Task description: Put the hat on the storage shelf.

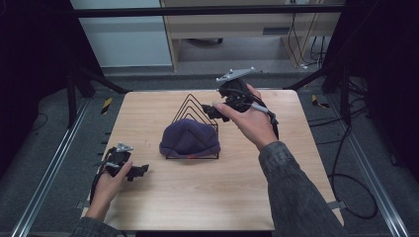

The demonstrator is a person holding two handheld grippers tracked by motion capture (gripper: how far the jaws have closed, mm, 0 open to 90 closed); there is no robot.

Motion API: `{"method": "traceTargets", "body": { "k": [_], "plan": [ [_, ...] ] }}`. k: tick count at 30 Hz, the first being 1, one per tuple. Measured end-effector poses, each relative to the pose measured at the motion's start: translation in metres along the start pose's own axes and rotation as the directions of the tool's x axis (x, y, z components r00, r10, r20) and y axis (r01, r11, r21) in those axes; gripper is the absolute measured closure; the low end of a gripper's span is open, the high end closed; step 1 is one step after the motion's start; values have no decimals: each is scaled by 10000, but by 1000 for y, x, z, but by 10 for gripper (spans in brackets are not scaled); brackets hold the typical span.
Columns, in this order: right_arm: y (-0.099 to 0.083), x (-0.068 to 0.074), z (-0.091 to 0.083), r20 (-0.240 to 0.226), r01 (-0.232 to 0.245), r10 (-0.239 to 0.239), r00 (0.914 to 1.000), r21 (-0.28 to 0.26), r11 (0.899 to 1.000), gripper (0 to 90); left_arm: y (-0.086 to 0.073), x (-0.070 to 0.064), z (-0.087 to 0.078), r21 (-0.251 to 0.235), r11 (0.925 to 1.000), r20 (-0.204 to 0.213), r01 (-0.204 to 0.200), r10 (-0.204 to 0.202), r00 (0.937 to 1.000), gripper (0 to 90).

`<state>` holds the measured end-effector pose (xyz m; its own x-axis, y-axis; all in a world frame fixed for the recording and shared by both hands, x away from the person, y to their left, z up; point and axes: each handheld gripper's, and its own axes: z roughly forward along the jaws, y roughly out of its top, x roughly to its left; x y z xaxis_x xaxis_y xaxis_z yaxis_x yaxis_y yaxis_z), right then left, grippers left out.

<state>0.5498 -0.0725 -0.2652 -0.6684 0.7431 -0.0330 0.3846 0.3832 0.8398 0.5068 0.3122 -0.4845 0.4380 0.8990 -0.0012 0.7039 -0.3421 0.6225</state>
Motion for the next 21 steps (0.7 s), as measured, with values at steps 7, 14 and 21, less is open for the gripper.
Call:
{"method": "traceTargets", "body": {
  "k": [7,14,21],
  "plan": [
    [-9,-8,-18,144,9,-9,9999,4,10000,111,-3,1,5,391,9992,-89,8,-4,10000,46],
    [-26,-20,-33,449,85,-93,9990,180,9998,138,-5,0,8,516,9986,-188,-110,120,9998,21],
    [-51,-31,-47,627,5,-23,9980,281,9996,145,-6,0,9,495,9987,-128,-142,148,9998,0]
  ]
}}
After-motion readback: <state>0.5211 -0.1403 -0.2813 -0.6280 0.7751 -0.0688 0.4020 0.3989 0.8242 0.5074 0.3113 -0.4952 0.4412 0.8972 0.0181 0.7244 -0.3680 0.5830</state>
